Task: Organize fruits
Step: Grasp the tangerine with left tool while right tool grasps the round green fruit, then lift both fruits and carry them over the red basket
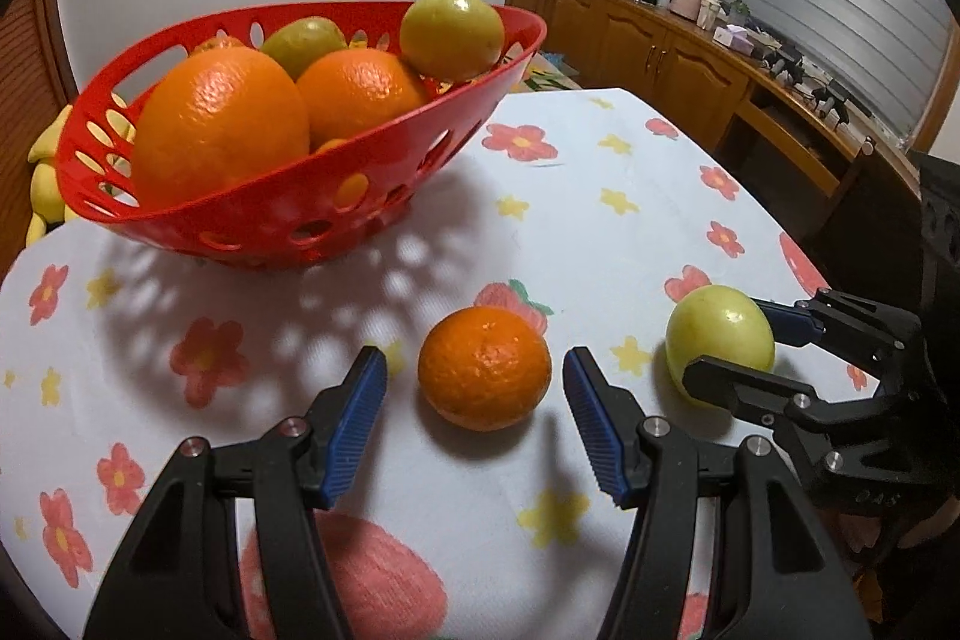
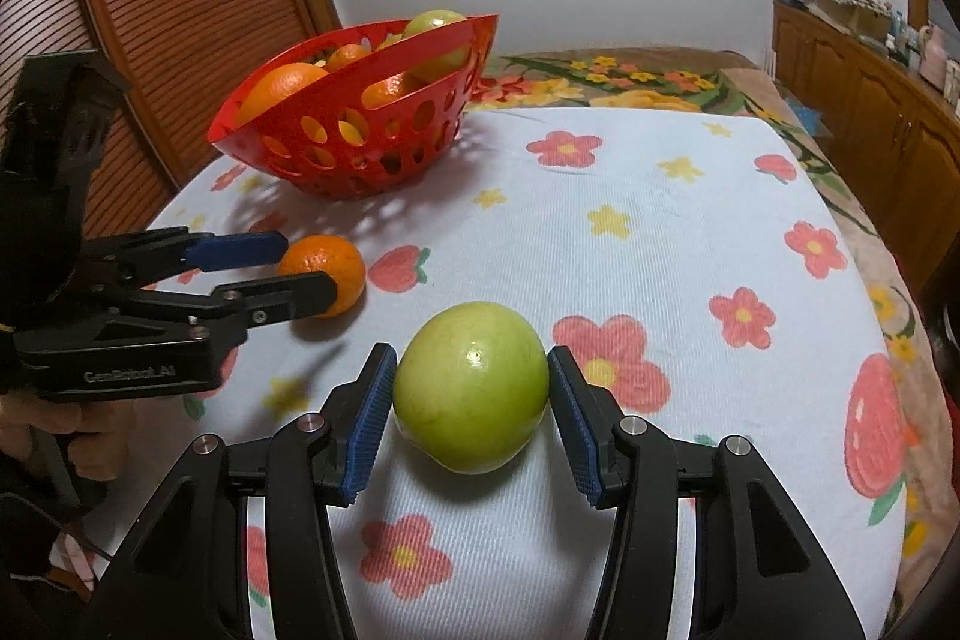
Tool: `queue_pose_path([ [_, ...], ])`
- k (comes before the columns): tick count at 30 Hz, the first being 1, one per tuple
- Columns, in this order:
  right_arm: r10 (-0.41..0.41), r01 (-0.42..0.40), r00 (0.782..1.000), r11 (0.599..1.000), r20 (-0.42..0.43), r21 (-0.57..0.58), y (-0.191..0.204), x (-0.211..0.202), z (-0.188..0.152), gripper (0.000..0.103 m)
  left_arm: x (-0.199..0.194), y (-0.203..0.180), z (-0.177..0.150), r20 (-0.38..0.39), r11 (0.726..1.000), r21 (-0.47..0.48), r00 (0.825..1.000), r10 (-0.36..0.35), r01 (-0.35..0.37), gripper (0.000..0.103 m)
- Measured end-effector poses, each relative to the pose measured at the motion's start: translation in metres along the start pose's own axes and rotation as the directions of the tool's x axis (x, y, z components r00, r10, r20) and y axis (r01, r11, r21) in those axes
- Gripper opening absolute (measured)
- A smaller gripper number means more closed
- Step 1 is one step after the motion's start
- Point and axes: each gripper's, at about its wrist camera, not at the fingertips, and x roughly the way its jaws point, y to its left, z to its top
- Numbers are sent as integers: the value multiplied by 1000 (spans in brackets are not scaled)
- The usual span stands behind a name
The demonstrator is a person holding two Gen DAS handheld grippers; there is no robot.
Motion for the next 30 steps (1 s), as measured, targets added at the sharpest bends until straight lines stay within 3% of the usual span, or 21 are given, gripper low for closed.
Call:
queue_pose_path([
  [9,-10,10,1000,1000,1,-12,2,0,0,52,8,-5,0,-18,1000,6,1000,-5,6,60],
  [13,-10,10,1000,1000,1,-11,2,0,0,52,9,-5,0,-10,1000,8,1000,-11,11,46],
  [18,-10,10,1000,1000,1,-11,2,0,0,52,7,-1,1,1,1000,-9,1000,-18,18,44],
  [24,-8,8,1000,1000,-3,-11,2,1,0,53,-12,5,1,40,999,-26,999,-32,33,44],
  [30,-20,20,1000,999,-6,-28,5,3,1,52,-53,2,10,127,998,-30,990,-54,58,44],
])
